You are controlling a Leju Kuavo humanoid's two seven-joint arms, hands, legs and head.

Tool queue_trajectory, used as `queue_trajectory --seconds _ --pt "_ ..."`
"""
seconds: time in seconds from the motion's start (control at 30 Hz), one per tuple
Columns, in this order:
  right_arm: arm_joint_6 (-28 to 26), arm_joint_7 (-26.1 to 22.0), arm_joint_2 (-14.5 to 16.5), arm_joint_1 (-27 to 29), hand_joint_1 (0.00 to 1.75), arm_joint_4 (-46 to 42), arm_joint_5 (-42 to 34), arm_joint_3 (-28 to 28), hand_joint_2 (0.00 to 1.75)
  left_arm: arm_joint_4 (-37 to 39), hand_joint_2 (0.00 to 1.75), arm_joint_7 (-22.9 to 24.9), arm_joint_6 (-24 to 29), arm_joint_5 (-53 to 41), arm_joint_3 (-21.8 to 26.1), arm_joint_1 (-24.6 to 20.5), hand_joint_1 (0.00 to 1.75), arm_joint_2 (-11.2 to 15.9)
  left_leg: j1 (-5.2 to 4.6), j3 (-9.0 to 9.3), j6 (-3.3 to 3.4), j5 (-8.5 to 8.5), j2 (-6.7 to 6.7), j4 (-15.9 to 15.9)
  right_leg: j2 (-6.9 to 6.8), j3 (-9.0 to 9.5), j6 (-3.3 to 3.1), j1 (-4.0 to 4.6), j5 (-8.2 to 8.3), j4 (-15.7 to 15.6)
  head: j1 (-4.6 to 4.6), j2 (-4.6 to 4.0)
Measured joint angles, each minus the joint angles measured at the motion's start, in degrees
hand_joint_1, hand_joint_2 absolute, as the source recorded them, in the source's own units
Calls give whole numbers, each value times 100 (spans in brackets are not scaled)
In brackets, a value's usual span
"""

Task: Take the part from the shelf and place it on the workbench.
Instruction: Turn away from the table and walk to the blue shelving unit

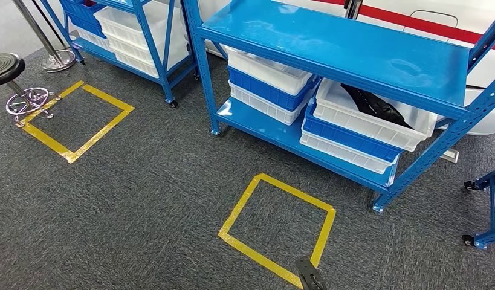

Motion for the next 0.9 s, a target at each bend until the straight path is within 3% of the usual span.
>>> queue_trajectory --seconds 0.07,0.13,0.17,0.2,0.3,0.37,0.4,0.47,0.5,0.53,0.63,0.7,0.77,0.83,0.9 --pt "13 57 71 -54 0 -8 42 1 0 -1 0 78 24 3 2 -17 0 10 -46 142 74 10 30 -318 -2 39 76 14 -1 11 2 0" --pt "15 96 123 -81 0 -21 56 2 0 -2 0 102 25 8 3 -18 0 17 -58 235 144 -2 -15 -426 -9 70 198 14 59 84 3 1" --pt "16 104 137 -85 0 -26 58 2 0 -2 0 109 25 11 4 -12 0 18 -56 315 191 3 -42 -484 -7 76 236 16 56 182 8 -1" --pt "16 107 144 -95 0 -29 59 2 0 -2 0 115 25 13 4 -8 0 15 -53 403 232 0 -62 -513 -2 31 233 15 -19 313 13 -1" --pt "17 109 151 -127 0 -32 62 2 0 -2 0 130 27 13 7 2 0 10 -72 519 297 -61 -96 -526 18 -484 166 3 -441 1218 36 -2" --pt "18 112 150 -102 0 -32 71 2 0 -1 0 139 28 11 8 26 0 6 -81 589 282 -135 -123 -520 19 -778 228 -6 -524 1513 38 -2" --pt "18 113 148 -87 0 -32 75 2 0 0 0 143 28 11 8 40 0 2 -80 647 258 -179 -137 -518 18 -777 296 -12 -438 1355 40 -2" --pt "19 113 143 -68 0 -32 79 2 0 1 0 145 28 11 9 58 0 -7 -76 785 201 -298 -151 -513 12 -561 419 -37 -42 635 42 -2" --pt "20 113 142 -68 0 -31 79 2 0 1 0 146 29 11 13 61 0 -7 -79 851 166 -366 -154 -507 -2 -459 423 -32 116 311 38 -2" --pt "21 113 143 -70 0 -31 79 2 0 0 0 147 30 11 16 57 0 -5 -82 892 129 -434 -153 -502 -7 -375 371 -18 221 115 30 -2" --pt "25 115 149 -78 0 -41 80 0 0 -3 0 155 37 8 24 34 0 -3 -62 938 45 -519 -139 -390 16 -257 95 22 157 32 10 -2" --pt "24 114 143 -86 0 -48 81 -1 0 -3 0 163 40 -3 28 18 0 -10 -31 701 -8 -411 -107 85 24 -116 -35 10 67 3 7 -1" --pt "0 136 137 -89 0 -52 88 -1 0 -1 0 155 37 -19 33 9 0 -18 -4 148 -75 -391 -71 881 25 64 -97 2 -50 -28 3 0" --pt "-35 123 118 -34 0 -50 81 -2 0 1 0 102 26 -24 38 23 0 -17 11 -437 -118 -731 -57 1418 36 237 -98 2 -202 -38 -1 0" --pt "-48 34 71 70 0 -42 55 -13 0 1 0 43 16 -24 40 47 0 -16 13 -809 -113 -1082 -55 1389 45 455 -89 1 -386 -41 -1 0"
